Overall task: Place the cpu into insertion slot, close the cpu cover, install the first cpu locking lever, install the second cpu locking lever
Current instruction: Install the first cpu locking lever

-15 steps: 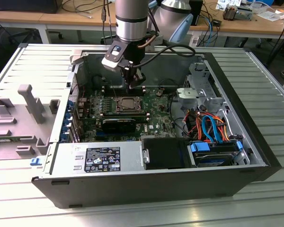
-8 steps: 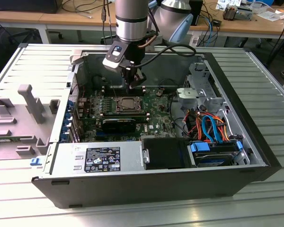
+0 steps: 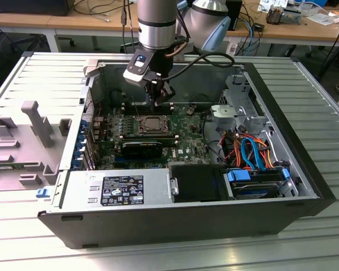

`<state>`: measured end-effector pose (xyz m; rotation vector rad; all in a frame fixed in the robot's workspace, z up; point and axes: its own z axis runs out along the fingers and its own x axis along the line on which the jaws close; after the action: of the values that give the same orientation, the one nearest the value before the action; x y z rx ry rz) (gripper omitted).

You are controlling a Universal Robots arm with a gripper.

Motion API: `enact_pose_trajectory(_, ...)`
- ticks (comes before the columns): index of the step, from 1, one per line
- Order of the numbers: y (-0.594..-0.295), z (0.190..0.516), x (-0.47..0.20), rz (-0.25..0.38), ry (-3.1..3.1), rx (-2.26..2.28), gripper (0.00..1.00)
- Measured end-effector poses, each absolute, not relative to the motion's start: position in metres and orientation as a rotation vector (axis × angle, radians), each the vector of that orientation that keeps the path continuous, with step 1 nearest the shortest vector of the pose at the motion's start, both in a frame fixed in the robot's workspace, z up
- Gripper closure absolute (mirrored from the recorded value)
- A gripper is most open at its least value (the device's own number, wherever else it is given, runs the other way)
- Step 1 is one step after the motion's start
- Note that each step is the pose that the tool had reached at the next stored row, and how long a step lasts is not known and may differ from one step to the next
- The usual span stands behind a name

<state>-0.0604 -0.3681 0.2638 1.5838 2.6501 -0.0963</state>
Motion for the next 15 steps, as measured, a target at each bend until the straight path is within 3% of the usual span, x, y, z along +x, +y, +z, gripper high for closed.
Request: enact_pose_trajectory(15, -0.3681, 0.2638, -0.0604, -0.094, 2.687, 1.518, 0.89)
